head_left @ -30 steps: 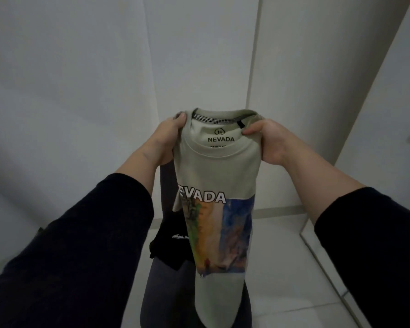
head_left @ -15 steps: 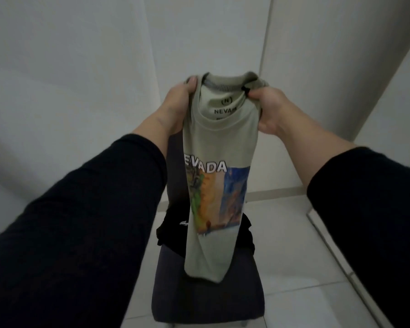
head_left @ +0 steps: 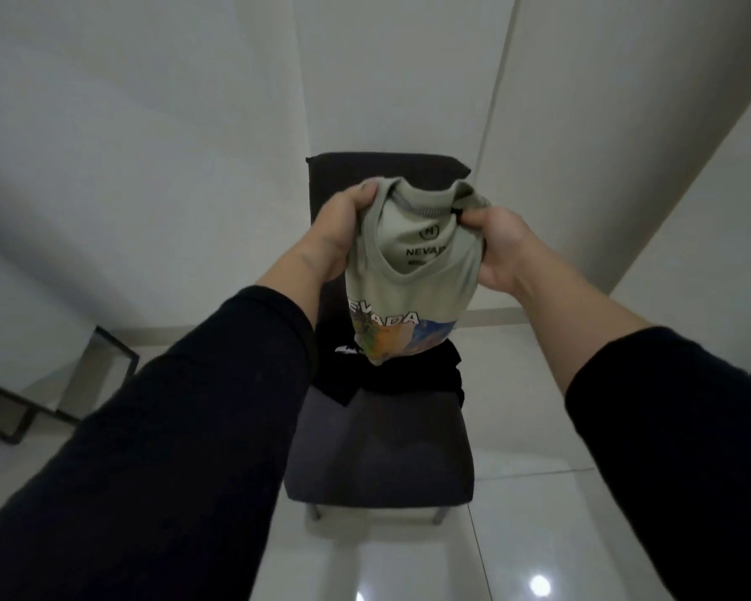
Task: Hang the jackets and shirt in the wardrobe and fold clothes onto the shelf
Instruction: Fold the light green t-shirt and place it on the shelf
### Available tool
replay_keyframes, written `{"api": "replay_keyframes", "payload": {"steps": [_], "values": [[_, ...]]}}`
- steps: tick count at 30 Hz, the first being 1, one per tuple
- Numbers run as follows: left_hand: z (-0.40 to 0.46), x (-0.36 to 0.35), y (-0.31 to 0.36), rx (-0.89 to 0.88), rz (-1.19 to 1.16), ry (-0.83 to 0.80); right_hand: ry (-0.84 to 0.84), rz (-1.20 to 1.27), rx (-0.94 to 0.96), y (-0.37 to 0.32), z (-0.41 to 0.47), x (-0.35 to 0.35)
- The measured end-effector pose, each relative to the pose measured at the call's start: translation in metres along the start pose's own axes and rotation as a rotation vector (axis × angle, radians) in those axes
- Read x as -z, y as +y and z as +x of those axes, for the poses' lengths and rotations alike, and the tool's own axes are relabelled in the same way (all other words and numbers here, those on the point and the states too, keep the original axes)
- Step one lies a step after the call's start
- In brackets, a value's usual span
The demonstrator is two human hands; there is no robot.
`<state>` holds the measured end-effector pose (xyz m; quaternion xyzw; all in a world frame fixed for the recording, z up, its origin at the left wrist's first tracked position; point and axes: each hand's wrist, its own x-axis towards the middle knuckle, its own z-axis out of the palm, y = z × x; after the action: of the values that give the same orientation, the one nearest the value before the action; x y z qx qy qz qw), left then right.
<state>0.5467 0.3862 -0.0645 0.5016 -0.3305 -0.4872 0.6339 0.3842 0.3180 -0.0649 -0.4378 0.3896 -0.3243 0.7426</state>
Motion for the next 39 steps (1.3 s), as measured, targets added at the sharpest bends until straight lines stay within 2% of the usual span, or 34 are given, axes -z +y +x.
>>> {"api": "replay_keyframes", "payload": {"steps": [11,17,23,29,33,36,39], "values": [[-0.129,0.011,-0.189,0.377,-0.094,0.180,0.098,0.026,-0.351,0.191,-0.078,0.089],[-0.142,0.023,-0.246,0.426,-0.052,0.205,0.107,-0.006,-0.435,0.235,-0.082,0.113],[-0.083,0.054,-0.273,0.411,0.044,0.233,0.176,0.034,-0.441,0.248,-0.017,0.120],[0.024,0.087,-0.309,0.377,0.117,0.312,0.272,0.011,-0.437,0.263,0.103,0.128],[0.098,0.111,-0.345,0.306,0.270,0.378,0.299,-0.011,-0.407,0.279,0.190,0.133],[0.144,0.125,-0.374,0.277,0.356,0.448,0.326,-0.098,-0.378,0.299,0.246,0.141],[0.171,0.135,-0.402,0.282,0.403,0.507,0.339,-0.312,-0.335,0.322,0.287,0.150]]}}
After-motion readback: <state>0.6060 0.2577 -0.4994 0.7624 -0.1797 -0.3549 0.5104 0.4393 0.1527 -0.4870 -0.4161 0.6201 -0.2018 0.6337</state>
